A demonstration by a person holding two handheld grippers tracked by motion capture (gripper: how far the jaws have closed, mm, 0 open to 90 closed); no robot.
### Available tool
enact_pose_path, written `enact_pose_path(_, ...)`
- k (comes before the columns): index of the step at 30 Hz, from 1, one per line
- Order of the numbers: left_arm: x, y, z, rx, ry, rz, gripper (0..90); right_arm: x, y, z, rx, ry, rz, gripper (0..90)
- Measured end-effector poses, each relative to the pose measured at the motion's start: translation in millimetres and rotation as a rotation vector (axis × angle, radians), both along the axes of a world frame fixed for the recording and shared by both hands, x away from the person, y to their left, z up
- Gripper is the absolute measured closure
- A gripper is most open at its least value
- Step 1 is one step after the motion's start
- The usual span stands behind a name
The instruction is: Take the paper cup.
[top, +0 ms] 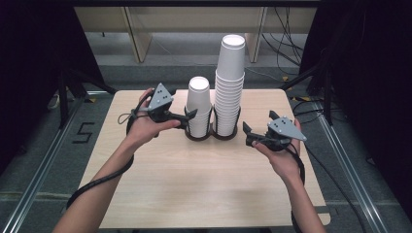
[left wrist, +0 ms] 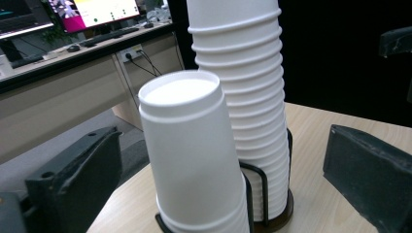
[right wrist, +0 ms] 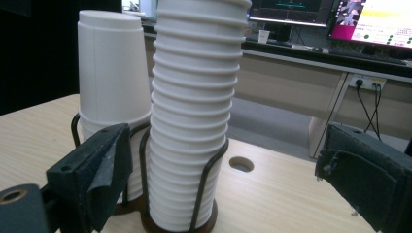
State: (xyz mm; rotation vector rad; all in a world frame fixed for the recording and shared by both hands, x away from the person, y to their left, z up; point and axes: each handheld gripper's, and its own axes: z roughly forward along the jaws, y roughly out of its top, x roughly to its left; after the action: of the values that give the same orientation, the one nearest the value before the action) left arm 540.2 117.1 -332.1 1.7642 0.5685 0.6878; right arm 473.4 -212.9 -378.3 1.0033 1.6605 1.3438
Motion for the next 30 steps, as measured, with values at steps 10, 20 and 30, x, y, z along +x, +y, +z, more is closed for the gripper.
enact_pose_path(10, 23.9, -27.0, 21.0, 0.044, -0.011, -0.02, 0.0, 32.0, 10.4, 46.0, -0.014, 0.008, -0.002, 6.2)
enact_pose_path(20, 40.0, -49.4, 31.0, 0.098, -0.016, -0.068, 0.6, 59.2, 23.9, 85.1, 0.002, 0.002, -0.015, 6.6)
enact_pose_path(30, 56.1, -60.8, 32.0, 0.082, 0.038, -0.081, 1.1, 77.0, 42.6, 110.0, -0.005, 0.008, 0.003, 6.6)
